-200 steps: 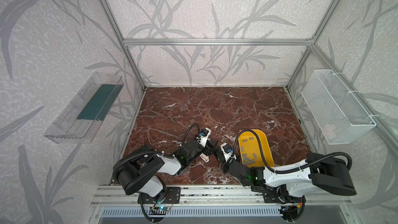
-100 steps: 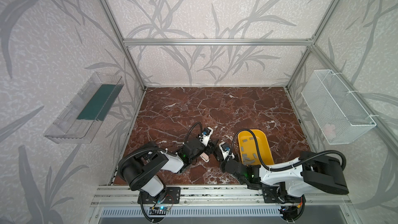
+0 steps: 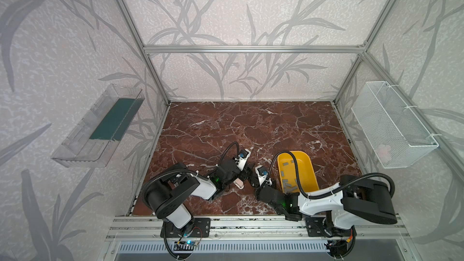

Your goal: Load the staples into the stapler

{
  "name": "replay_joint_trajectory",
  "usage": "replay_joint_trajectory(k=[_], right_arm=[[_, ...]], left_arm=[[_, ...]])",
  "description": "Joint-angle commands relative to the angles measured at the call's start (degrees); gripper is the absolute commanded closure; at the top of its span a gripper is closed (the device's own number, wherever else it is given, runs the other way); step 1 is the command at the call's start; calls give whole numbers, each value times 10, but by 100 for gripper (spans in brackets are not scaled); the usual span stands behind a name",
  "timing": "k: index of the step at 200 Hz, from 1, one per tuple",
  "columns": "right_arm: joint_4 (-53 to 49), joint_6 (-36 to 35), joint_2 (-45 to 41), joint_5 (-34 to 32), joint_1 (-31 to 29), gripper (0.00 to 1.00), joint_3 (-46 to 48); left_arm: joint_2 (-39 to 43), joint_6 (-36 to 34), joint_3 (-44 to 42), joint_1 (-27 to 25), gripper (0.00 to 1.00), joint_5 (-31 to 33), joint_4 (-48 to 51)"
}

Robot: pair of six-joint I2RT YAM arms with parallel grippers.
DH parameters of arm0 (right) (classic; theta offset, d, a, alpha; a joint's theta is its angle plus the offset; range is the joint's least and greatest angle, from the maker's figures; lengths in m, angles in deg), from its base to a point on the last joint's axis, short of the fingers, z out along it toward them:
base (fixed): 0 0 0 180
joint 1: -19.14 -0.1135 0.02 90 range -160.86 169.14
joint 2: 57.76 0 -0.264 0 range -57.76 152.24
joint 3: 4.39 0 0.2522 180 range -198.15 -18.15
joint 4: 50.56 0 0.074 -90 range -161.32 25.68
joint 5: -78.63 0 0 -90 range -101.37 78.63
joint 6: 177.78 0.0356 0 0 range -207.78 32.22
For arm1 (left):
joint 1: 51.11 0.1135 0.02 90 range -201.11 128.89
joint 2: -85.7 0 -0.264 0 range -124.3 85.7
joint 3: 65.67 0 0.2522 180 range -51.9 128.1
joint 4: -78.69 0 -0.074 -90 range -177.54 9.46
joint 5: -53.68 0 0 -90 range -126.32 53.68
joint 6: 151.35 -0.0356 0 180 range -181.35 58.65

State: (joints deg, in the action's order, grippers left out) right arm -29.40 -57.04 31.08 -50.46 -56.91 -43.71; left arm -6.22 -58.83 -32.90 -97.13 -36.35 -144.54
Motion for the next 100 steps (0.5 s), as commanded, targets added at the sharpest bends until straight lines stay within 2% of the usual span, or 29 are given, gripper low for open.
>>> replay_joint_trajectory(k=[1,100], right_arm=[[-49,19,32,14,1,79,6],[-38,53,74,10,-4,80,15]], left_arm=[[-7,-15,16,-1,40,0,5],[-13,-18,23,-1,42,-3,16]])
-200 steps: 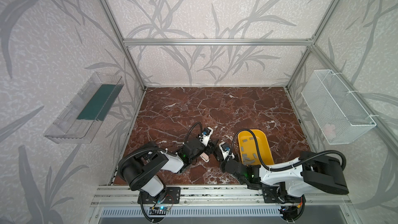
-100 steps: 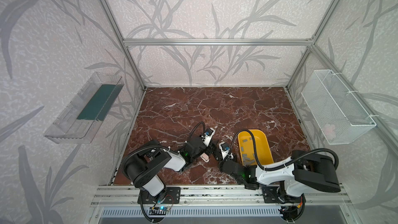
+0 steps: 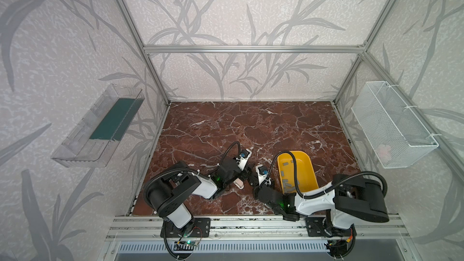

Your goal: Load the staples into the stapler

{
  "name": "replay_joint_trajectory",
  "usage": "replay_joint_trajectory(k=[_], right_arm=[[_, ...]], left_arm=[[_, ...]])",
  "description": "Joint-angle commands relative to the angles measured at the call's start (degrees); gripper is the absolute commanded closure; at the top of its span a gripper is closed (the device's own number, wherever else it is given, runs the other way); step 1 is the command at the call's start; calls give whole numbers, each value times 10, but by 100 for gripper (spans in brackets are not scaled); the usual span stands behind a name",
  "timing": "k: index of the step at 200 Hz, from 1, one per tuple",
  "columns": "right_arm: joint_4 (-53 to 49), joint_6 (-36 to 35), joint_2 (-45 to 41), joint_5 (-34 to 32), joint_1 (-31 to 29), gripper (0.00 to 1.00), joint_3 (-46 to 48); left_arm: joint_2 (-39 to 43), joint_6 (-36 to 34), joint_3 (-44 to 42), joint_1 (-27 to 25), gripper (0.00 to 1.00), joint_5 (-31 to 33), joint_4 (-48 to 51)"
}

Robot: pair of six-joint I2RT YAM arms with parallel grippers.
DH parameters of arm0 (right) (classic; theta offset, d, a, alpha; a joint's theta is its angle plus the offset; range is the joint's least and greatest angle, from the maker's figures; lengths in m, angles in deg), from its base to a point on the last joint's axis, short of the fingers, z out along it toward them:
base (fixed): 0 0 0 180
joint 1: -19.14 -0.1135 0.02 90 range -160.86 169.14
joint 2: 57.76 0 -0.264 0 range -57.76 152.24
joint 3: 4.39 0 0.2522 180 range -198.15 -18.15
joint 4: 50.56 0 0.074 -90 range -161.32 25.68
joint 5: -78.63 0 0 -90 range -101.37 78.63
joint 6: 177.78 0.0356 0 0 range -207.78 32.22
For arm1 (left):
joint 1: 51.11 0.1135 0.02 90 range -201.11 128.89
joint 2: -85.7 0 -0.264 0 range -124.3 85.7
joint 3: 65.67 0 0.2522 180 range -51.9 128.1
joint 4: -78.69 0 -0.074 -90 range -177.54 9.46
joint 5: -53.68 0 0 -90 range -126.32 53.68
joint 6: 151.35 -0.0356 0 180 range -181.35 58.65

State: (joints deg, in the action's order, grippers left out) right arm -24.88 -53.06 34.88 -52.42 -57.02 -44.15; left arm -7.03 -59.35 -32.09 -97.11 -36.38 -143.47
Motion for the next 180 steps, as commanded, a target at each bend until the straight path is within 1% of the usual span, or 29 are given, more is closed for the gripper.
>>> replay_joint_trajectory(k=[1,25,29,41,48,90,127,140,142,149,165,180], right_arm=[[-83,14,37,29,-3,80,20],[-78,14,47,28,-3,81,22],[-77,30,48,29,-3,81,22],[-73,34,48,31,-3,81,22],[-72,37,68,31,-3,81,22],[-56,51,96,41,-3,82,21],[-59,34,71,38,-3,81,18],[-69,22,55,32,-3,78,12],[-71,22,42,31,-3,77,10],[-76,-5,25,27,-3,74,6],[-97,-33,-8,19,-3,67,-9],[-129,-59,-42,9,-3,59,-27]], left_arm=[[-5,-13,15,-1,42,-3,5],[-4,-13,15,-1,42,-4,7],[-4,-13,16,-1,42,-4,7],[-5,-13,17,-1,42,-5,9],[-5,-13,17,-1,42,-6,10],[-7,-14,21,-1,43,-7,14],[-1,-9,21,-1,43,0,17],[6,-4,19,-1,43,9,21],[9,-3,19,-1,42,10,22],[19,0,18,-1,42,20,31],[58,12,20,-1,41,49,77],[115,29,21,-1,39,86,139]])
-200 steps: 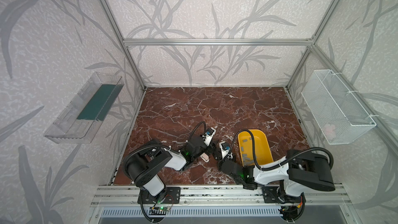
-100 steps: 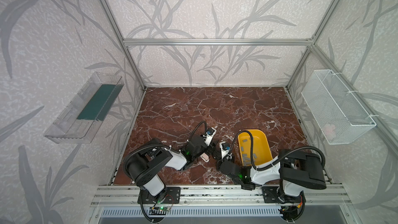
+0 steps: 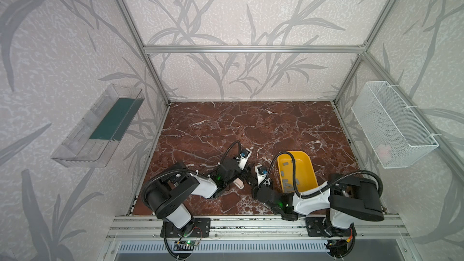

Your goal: Load the staples into the stapler

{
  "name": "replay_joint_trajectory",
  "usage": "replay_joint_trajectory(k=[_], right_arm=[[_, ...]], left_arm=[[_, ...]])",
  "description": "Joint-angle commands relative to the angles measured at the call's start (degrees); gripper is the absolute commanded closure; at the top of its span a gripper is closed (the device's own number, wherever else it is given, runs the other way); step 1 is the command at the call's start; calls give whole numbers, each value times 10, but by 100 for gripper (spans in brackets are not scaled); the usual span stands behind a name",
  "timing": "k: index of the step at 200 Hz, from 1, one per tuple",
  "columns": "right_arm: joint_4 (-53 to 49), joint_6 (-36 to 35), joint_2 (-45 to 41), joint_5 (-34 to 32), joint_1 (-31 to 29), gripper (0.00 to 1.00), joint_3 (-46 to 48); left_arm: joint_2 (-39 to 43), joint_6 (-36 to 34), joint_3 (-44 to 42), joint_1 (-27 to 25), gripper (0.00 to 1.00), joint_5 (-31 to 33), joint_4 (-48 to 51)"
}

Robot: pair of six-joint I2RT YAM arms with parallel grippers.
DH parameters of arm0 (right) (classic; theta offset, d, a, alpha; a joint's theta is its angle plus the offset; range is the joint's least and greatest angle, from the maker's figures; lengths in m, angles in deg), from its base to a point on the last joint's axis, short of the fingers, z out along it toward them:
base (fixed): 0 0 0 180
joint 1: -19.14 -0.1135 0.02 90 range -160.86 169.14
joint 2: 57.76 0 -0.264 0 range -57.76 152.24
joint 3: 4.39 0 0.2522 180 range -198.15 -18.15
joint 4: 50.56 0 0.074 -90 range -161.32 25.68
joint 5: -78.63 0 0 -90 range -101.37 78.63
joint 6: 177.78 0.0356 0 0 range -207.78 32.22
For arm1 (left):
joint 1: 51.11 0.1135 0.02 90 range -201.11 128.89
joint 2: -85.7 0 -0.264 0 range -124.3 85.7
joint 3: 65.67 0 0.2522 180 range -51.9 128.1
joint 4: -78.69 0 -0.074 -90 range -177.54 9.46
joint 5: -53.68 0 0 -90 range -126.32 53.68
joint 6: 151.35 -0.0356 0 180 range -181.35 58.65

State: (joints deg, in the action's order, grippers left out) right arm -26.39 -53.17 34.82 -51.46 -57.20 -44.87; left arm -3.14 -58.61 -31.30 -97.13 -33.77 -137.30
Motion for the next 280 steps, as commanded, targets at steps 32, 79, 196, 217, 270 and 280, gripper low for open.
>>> replay_joint_trajectory(k=[32,79,196,217,270,280], right_arm=[[-190,-86,-131,-33,1,44,-35],[-413,12,-273,-81,34,37,-23],[-390,77,-286,99,110,43,46],[-355,66,-252,115,109,50,33],[-297,43,-177,126,110,60,-9],[-289,38,-163,127,110,60,-17]], left_arm=[[204,79,4,1,27,191,207],[365,115,-38,11,7,282,301],[498,141,-85,37,0,299,343],[498,142,-85,39,0,299,344],[494,143,-89,50,0,296,339],[493,143,-90,52,0,294,338]])
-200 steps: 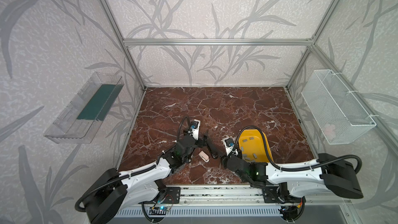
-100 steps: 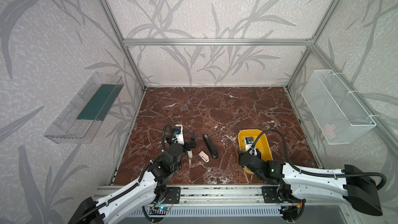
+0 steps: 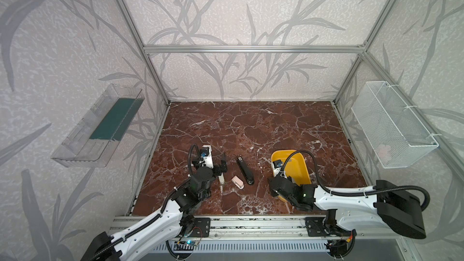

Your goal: Load the staples into the stapler

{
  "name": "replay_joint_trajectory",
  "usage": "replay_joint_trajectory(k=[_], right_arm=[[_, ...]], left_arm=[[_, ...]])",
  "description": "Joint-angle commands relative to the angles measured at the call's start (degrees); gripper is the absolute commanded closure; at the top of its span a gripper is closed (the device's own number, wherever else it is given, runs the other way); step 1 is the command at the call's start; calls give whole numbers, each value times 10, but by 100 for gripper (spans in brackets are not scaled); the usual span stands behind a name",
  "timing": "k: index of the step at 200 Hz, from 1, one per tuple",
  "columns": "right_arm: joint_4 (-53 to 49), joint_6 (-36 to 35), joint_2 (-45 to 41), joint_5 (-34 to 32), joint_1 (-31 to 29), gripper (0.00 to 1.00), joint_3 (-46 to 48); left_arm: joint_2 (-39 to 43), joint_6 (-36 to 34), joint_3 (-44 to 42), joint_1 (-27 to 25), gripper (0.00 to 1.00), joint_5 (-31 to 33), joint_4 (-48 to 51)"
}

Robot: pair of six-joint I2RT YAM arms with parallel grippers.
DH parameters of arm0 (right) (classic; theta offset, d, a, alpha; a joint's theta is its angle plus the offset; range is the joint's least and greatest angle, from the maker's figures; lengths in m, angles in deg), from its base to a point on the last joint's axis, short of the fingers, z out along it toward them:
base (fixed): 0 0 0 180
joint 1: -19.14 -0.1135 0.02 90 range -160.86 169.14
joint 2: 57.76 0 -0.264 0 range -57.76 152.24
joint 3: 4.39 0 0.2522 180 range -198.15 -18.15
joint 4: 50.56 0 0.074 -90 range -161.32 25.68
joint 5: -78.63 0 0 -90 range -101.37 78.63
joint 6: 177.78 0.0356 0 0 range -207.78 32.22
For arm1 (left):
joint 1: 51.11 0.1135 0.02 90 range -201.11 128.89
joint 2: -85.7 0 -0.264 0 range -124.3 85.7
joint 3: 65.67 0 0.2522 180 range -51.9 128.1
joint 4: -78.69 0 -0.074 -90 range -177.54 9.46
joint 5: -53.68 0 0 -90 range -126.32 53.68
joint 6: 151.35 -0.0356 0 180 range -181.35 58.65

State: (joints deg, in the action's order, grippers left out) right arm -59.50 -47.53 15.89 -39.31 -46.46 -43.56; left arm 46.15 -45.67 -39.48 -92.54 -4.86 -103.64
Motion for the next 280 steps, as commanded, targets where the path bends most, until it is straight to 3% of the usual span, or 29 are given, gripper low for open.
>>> replay_joint_trajectory(k=[1,69,87,95,97,123,143,162,187,203,218,241,256,269,280], right_arm=[[43,-18,28,6,3,60,-31],[67,-56,97,22,3,60,-87],[27,-57,72,7,3,42,-102],[-7,-48,55,-10,3,4,-110],[-19,-44,49,-15,3,0,-113],[-217,24,-18,-99,4,1,-174],[-289,20,-67,-124,10,1,-208],[-244,-59,-104,-111,12,1,-199],[-95,-198,-152,-125,23,1,-165],[-40,-271,-165,-151,64,1,-157],[-9,-295,-165,-171,159,1,-144],[66,-327,-156,-147,318,1,-92],[114,-359,-130,-142,400,1,-56],[123,-328,-105,-147,452,1,-38],[158,-337,-89,-93,484,1,-18]], left_arm=[[0,14,-9,7,0,5,1],[-13,20,-3,27,0,-12,8],[-14,29,22,31,0,-16,49],[-14,35,38,32,0,-16,73],[-14,37,42,32,0,-15,79],[-13,73,96,32,0,-14,165],[-12,103,65,31,1,-18,127],[-1,4,-9,32,1,-54,-45],[18,-47,20,39,1,10,-29],[0,-85,33,63,1,25,-61],[-31,-111,42,98,1,31,-90],[-61,-116,48,139,1,93,-81],[-65,-98,14,162,1,96,-139],[-71,-101,-15,183,1,77,-183],[-71,-93,-13,196,1,92,-175]])
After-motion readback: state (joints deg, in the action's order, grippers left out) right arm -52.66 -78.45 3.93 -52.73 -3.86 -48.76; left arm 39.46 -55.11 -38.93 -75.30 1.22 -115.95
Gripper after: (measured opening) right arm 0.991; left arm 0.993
